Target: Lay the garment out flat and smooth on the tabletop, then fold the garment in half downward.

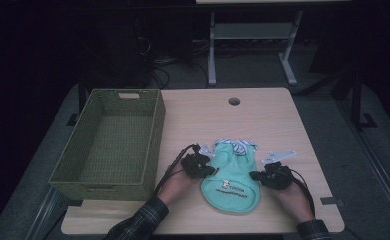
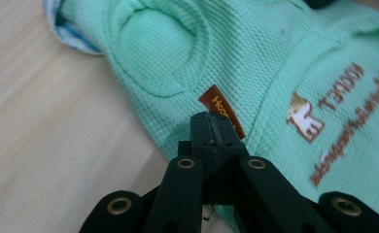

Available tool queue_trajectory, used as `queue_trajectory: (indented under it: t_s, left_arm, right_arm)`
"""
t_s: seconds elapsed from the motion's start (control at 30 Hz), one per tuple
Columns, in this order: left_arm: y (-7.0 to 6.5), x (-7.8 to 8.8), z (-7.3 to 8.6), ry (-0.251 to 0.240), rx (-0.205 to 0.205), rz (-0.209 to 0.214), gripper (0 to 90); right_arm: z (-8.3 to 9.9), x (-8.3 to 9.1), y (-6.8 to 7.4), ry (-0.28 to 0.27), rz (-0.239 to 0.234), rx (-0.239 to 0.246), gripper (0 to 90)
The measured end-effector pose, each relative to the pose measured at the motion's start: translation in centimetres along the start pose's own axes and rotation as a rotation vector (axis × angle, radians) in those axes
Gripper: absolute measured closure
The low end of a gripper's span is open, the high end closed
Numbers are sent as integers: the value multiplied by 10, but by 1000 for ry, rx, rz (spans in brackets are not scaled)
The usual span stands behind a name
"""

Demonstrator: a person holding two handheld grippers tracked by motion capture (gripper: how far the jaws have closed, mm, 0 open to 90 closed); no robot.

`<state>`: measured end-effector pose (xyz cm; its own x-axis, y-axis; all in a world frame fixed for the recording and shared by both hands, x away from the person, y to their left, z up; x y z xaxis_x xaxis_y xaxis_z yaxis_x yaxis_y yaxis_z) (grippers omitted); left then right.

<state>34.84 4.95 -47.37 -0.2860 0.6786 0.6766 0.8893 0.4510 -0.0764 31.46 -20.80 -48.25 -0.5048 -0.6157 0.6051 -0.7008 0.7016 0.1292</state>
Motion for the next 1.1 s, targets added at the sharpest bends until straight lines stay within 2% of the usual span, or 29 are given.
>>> queue_trajectory:
  t_s: [0.07, 0.1, 0.23, 0.6, 0.67, 0.77, 0.83, 0.97, 1.1]
  left_arm:
    - [-4, 2, 2, -2, 6, 3, 896]
    - [-5, 3, 3, 6, -6, 8, 896]
    - [-14, 5, 6, 8, -10, 25, 896]
    - [-40, 1, 6, -7, -23, 88, 896]
    - [-43, 0, 5, -1, -38, 94, 896]
    - [-42, 1, 4, -1, -51, 90, 895]
    - [-39, 2, 4, -15, -31, 83, 895]
    - [-28, 8, 2, -34, -18, 71, 876]
    - [-18, 14, -4, -71, 3, 43, 812]
  right_arm:
    - [0, 0, -1, -2, 6, -9, 900]
    - [-1, -1, -3, -2, 6, 0, 900]
    - [-2, -2, -5, -5, 12, -2, 900]
    - [-7, -6, -12, -10, 46, 9, 900]
    - [-7, -7, -13, -8, 52, 15, 900]
    - [-8, -7, -14, -6, 53, 23, 900]
    - [-8, -7, -13, -7, 54, 22, 900]
    - [-8, -7, -14, -7, 51, 23, 900]
    - [-8, -7, -14, -6, 51, 23, 900]
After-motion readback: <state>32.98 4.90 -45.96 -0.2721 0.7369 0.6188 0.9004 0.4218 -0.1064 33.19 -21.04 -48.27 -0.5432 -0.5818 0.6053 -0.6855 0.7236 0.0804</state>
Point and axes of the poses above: each handheld gripper's, and its own axes: x roughly backward along the jaws, z roughly out of its underside, y roughly to its left, the point moved 2 cm from there along -x, roughly forward along the jaws, and after that the axes turned 10 degrees about -y, right-handed, at the moved point
